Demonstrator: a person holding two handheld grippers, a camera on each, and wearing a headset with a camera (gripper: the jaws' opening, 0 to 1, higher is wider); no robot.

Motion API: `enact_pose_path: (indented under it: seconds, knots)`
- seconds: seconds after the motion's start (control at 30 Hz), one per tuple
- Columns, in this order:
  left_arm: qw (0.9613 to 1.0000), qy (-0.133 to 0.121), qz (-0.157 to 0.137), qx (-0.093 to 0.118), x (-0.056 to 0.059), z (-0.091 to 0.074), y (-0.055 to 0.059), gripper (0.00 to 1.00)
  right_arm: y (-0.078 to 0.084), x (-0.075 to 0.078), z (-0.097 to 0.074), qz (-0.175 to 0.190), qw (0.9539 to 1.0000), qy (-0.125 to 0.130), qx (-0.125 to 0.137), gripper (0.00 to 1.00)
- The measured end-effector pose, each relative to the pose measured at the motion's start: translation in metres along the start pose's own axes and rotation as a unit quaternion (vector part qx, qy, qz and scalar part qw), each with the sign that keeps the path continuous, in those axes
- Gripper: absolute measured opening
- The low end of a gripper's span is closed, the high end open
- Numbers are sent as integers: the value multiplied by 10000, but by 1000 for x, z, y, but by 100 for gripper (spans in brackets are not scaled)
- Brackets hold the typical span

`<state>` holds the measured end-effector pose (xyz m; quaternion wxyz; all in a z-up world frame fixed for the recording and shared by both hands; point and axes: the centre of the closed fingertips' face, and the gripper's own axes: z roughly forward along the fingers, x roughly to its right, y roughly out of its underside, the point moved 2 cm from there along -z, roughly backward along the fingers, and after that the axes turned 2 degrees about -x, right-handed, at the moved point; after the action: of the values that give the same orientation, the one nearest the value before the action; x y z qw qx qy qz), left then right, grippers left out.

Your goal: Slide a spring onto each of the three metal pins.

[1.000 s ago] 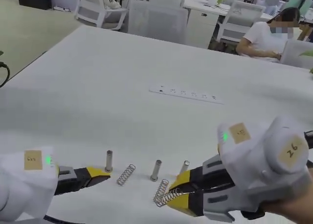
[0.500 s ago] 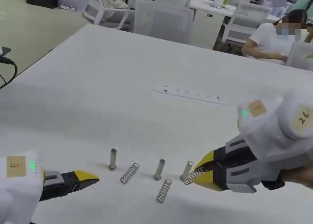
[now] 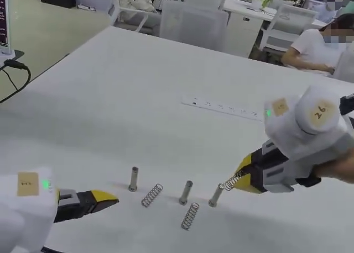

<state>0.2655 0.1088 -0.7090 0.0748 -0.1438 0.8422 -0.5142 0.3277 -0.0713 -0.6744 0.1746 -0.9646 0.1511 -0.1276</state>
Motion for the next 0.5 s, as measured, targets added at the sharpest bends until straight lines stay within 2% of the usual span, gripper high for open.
enact_pose_path:
  seconds: [0.13, 0.23, 0.5]
  knots:
    - [10000, -6, -5, 1, 0, -1, 0, 58, -4, 6, 2, -41, 9999, -83, -48, 8]
    - [10000, -19, -18, -5, 0, -1, 1, 58, -2, 9, 8, -143, 9994, -161, -256, 8]
    - [10000, -55, -71, 12, 2, -4, 3, 57, -2, 11, 17, -220, 9983, -320, -445, 8]
